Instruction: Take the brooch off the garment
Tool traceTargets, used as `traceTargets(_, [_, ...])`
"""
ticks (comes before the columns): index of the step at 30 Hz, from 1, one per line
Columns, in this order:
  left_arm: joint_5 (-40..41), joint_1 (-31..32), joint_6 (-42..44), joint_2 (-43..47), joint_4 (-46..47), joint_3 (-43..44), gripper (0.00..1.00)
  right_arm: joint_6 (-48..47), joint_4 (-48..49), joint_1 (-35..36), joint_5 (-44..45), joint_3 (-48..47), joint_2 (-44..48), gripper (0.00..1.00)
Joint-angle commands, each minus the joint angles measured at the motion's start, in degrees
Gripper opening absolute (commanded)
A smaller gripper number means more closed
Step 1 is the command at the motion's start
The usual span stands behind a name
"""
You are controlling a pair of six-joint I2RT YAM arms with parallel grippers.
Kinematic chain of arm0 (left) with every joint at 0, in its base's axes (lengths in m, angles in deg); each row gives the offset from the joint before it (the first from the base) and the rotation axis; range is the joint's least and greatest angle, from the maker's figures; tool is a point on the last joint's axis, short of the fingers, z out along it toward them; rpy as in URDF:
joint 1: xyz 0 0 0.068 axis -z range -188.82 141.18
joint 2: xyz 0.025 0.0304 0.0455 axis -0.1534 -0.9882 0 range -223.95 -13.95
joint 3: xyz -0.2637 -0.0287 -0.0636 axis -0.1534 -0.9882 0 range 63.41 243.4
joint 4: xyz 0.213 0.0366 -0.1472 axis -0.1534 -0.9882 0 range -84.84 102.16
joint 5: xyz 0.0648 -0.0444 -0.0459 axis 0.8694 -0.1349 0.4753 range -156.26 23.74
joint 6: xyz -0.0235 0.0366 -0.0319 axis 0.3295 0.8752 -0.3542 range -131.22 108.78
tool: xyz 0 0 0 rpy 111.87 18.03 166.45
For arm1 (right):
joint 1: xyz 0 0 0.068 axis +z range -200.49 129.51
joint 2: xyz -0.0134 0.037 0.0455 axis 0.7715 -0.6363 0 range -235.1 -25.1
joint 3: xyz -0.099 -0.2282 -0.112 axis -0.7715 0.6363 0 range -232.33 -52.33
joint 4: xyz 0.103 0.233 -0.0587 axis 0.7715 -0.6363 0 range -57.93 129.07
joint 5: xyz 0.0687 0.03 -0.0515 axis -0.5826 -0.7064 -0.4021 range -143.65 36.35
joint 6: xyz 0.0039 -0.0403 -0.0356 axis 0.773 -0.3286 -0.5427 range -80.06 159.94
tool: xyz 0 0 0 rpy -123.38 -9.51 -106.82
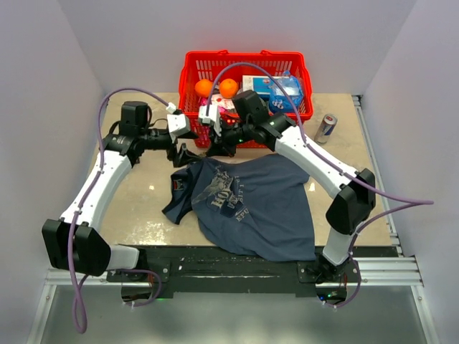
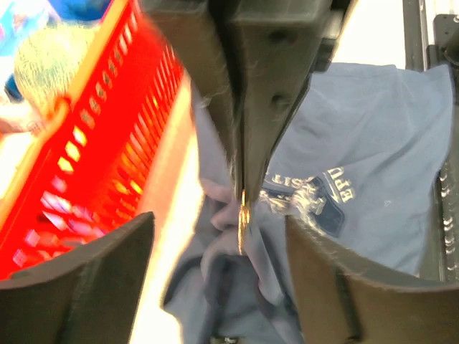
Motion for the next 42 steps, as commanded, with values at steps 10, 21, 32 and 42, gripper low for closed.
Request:
traceTargets(10, [4.0, -1.0, -33.2, 1.8, 28.9, -12.2, 0.88, 10.7, 30.6, 0.3, 14.8, 20.6, 15.8, 0.00])
traceTargets(21, [-3.8, 0.1, -49.5, -1.2, 46.0, -18.3, 0.85, 13.6, 43.1, 4.0, 25.5, 24.8, 16.2, 0.00])
traceTargets(32, [-11.5, 0.1, -61.0, -0.9, 60.4, -20.0, 0.28, 9.3, 48.0, 8.4, 35.7, 28.2, 15.9, 0.00])
traceTargets(42, [-14.7, 0.0, -65.6, -1.1, 64.8, -19.4, 0.09, -0.1, 52.0, 10.5, 41.8, 33.3, 15.6, 0.00])
